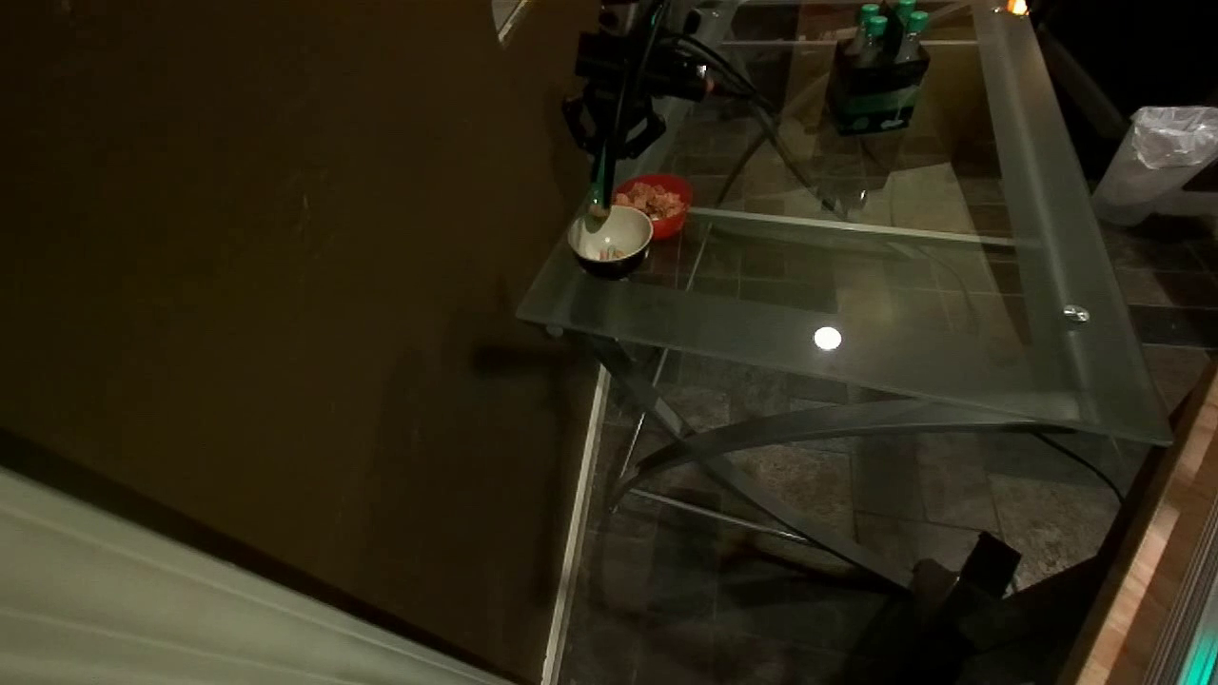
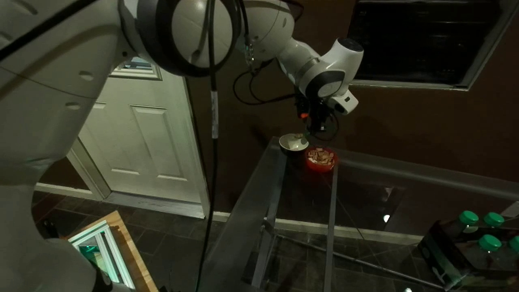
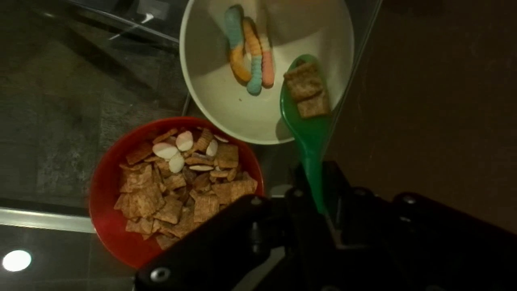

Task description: Use the green spoon to put some of the contents of the pink bowl into the ceramic bowl

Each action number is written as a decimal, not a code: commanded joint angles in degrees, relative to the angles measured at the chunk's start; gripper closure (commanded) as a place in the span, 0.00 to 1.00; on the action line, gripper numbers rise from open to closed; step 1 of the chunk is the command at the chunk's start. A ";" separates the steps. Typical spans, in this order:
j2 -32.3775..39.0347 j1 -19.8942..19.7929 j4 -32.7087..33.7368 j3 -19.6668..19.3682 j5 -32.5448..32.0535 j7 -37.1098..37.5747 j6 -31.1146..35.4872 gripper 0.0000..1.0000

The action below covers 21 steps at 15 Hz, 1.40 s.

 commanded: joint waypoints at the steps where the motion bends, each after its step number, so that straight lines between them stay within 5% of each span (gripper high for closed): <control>1: -0.66 4.23 -1.65 -3.71 -4.70 5.72 2.44 0.96; 15: -0.28 18.75 -4.44 -14.90 -30.10 28.34 7.02 0.96; 21: -0.62 26.65 -5.33 -21.07 -46.45 41.39 5.46 0.96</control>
